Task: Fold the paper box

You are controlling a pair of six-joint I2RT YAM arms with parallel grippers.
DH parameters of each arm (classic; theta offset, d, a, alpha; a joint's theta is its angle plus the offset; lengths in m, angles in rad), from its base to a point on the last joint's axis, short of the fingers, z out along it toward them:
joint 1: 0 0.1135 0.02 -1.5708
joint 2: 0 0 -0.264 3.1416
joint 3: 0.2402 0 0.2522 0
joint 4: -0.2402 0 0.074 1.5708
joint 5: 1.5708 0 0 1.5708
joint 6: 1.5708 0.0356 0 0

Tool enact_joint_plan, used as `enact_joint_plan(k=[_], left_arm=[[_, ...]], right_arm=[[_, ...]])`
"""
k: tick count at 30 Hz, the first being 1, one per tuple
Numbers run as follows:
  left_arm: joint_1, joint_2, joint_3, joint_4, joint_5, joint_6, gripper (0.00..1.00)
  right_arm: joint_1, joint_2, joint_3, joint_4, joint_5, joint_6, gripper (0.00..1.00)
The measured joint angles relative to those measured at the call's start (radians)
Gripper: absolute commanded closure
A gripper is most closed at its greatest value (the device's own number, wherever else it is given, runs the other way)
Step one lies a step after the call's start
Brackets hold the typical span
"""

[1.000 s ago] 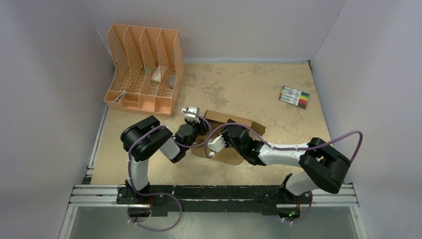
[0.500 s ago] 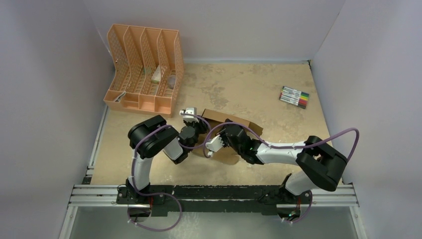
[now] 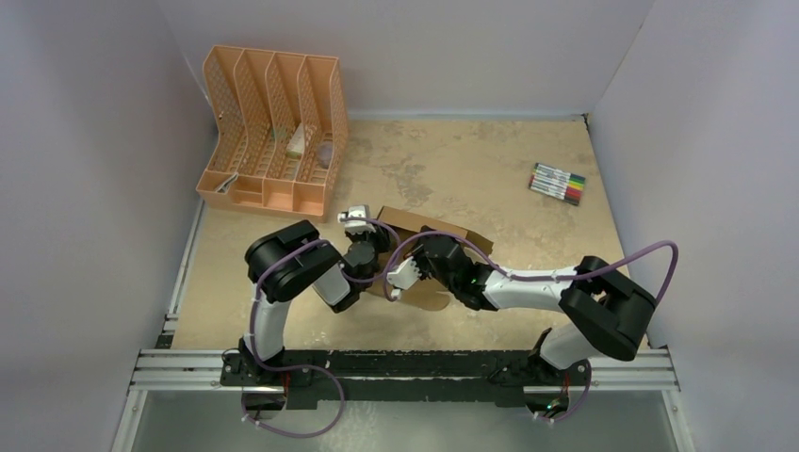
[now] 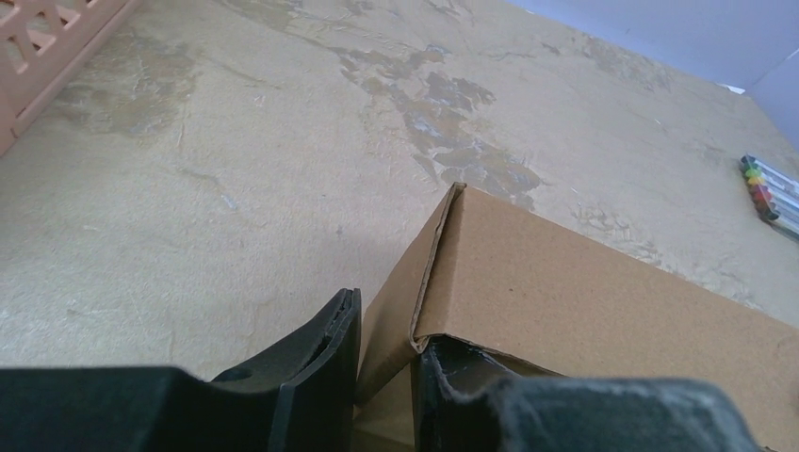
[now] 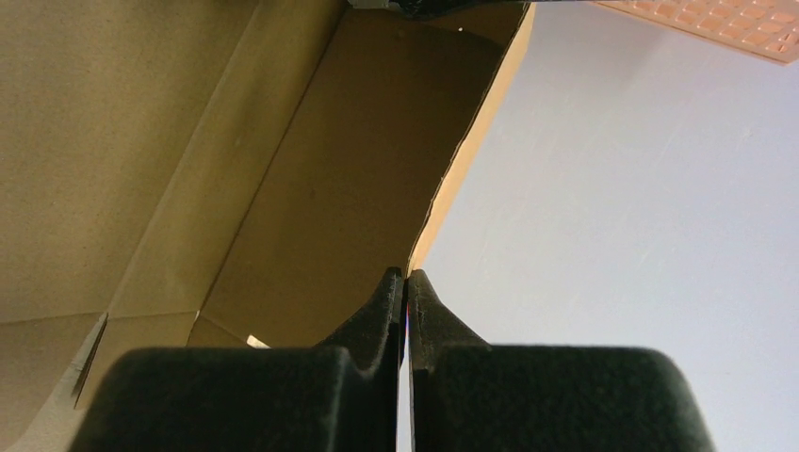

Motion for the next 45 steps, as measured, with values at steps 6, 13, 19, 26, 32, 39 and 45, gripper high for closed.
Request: enact_joint_plan(k=[6,13,19,26,32,39,45], left_arm=[[-0.032,0.008,0.016,-0.012,-0.105,0.003,0.83],[-0.066,0.018,0.034,-0.027,-0.226,0.0,0.81],[-0.07,0.02,0.035,-0.03,-0.24,-0.01,0.78],[-0.069,0.014,0.026,-0.038,-0.241,-0.028,0.62],[-0.063,-0.037,-0.033,-0.065,-0.236,-0.03,0.51],[-0.053,-0.121,-0.122,-0.088,-0.197,-0.039,0.47],[-0.05,-0.222,-0.205,-0.109,-0.143,-0.045,0.43]], right_arm=[[0.0,0.006,0.002,0.0,-0.006,-0.001,1.0],[0.003,0.006,0.002,-0.003,-0.018,-0.007,1.0],[0.003,0.006,0.002,-0.007,-0.026,-0.014,1.0],[0.006,0.011,0.002,-0.003,-0.022,-0.009,1.0],[0.018,0.019,0.013,0.0,-0.011,0.027,1.0],[0.027,0.039,0.035,0.004,-0.013,0.061,1.0],[0.027,0.055,0.046,0.016,-0.003,0.079,1.0]])
